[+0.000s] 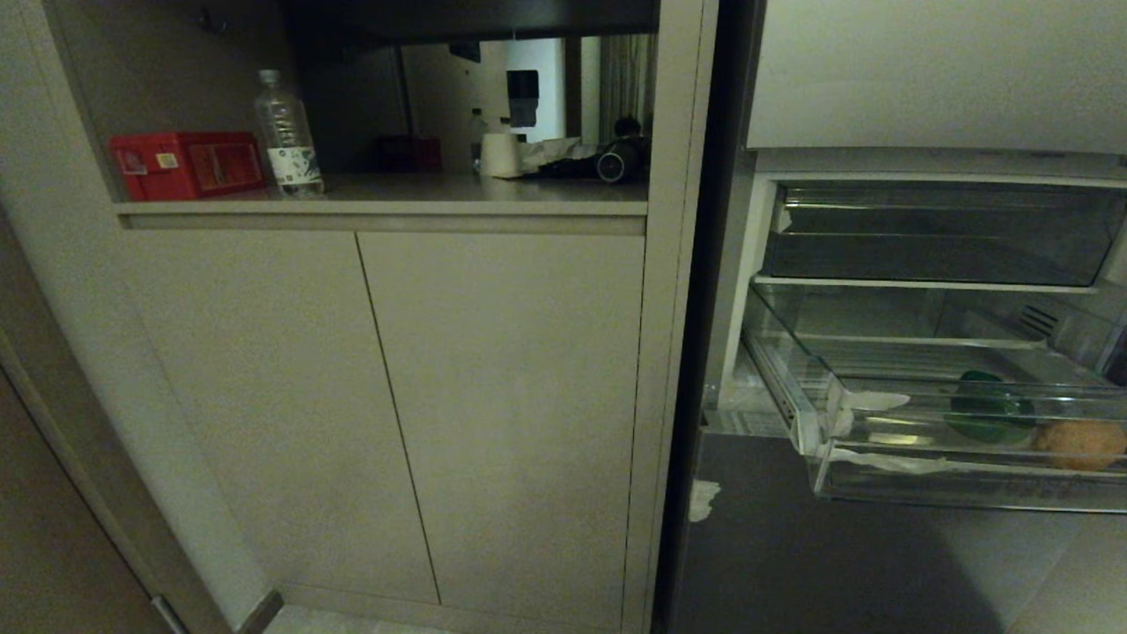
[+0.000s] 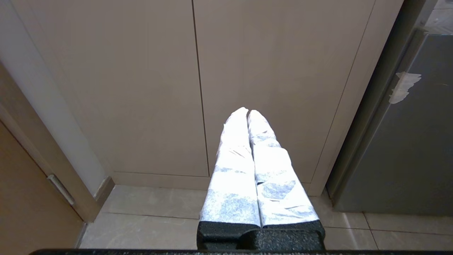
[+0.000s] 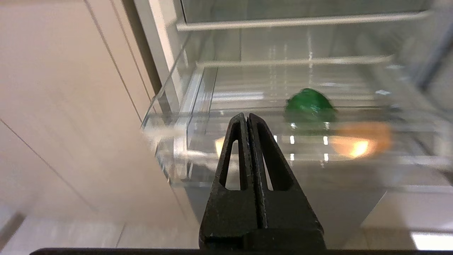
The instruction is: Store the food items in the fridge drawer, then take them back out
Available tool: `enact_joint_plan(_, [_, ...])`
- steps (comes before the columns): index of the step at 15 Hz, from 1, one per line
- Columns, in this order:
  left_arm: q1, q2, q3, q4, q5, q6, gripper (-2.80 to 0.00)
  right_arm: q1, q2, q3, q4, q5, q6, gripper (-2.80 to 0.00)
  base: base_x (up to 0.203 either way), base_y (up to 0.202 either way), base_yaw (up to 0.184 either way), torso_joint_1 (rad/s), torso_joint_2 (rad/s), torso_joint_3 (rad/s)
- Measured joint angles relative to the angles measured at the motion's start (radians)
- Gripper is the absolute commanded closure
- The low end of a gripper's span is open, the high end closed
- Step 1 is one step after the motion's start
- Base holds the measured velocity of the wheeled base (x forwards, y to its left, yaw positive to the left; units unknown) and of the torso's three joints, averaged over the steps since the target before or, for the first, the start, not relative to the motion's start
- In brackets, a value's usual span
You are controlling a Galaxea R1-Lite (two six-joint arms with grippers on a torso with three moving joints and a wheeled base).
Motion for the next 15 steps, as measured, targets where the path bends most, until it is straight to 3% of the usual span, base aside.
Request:
enact_joint_plan(5, [0.000,0.000,0.000,0.000,0.000,0.000,0.00,-0.002,-0.446,0.198,0.062,-0.009,-0.045,0.00,0.000,0.000,0.000,0.000,0.00,0.000])
enact_joint_plan(10, [0.000,0.000,0.000,0.000,0.000,0.000,0.00,-0.024,-0.762,0.543,0.079,0.029,-0.192,0.00,0.000,0.000,0.000,0.000,0.00,0.000])
enact_joint_plan(13, [0.000,0.000,0.000,-0.001,0.000,0.000,0.00,-0.030,-0.833,0.738,-0.082,0.048,-0.234,0.00,0.000,0.000,0.000,0.000,0.00,0.000])
enact_joint_plan(15, [0.000,0.000,0.000,-0.001,0.000,0.000,0.00,-0.031,-0.852,0.779,-0.153,0.128,-0.239,0.00,0.000,0.000,0.000,0.000,0.00,0.000])
